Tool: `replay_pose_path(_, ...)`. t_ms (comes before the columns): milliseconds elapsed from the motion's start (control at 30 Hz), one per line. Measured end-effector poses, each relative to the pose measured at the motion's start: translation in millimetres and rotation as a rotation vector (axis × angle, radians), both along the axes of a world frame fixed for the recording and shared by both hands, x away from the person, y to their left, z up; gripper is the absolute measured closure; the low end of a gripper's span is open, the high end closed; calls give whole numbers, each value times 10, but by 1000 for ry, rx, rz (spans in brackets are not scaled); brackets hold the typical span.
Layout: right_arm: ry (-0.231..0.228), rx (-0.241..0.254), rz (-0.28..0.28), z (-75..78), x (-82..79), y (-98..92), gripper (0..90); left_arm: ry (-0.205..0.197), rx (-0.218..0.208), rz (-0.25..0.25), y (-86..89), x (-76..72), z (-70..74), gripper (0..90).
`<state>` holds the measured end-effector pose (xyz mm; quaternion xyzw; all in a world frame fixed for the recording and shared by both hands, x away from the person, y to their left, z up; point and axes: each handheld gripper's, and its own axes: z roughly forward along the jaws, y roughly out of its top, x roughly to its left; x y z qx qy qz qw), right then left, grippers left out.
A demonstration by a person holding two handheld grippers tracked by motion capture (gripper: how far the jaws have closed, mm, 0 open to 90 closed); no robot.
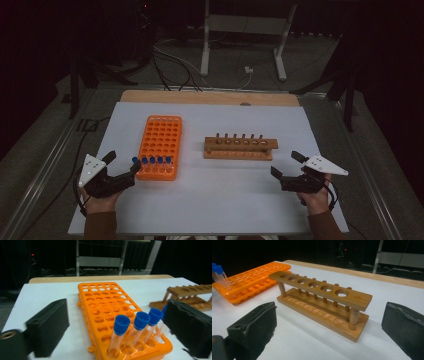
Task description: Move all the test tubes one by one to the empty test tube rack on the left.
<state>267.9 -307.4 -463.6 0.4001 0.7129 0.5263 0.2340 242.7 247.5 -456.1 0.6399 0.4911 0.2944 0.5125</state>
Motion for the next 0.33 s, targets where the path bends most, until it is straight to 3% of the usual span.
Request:
replay_pose_path(67,3,0,2,-11,-5,6,1,9,6,7,-11,4,-3,9)
replay_pose_path(333,20,-13,-10,-65,23,39,0,4,7,25,24,-46,-23,7)
